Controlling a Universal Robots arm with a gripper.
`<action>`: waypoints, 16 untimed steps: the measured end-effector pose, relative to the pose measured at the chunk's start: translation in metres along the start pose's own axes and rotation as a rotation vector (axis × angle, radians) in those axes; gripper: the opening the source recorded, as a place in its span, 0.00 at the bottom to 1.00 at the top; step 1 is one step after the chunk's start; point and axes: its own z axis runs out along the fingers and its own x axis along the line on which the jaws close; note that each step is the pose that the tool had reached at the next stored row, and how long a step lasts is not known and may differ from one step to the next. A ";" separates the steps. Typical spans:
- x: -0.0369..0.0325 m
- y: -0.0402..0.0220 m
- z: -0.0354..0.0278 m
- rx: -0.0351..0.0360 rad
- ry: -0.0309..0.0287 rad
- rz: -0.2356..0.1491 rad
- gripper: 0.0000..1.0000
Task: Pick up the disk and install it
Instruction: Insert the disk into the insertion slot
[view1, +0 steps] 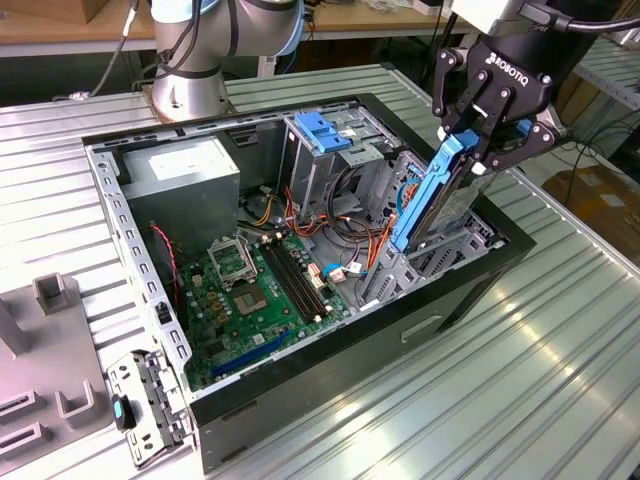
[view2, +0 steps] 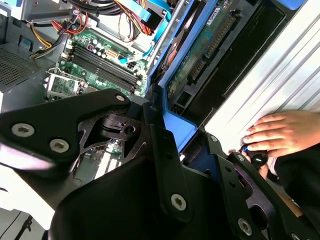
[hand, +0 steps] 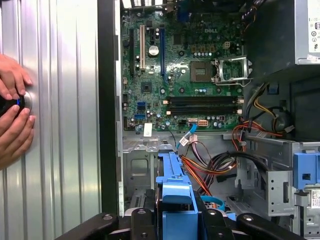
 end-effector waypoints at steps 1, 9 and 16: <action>0.0000 0.0000 0.0005 -0.0001 -0.0001 0.000 0.37; 0.0001 -0.0004 0.0051 -0.0001 -0.0001 0.000 0.37; 0.0003 -0.0004 0.0091 -0.0001 -0.0005 0.000 0.37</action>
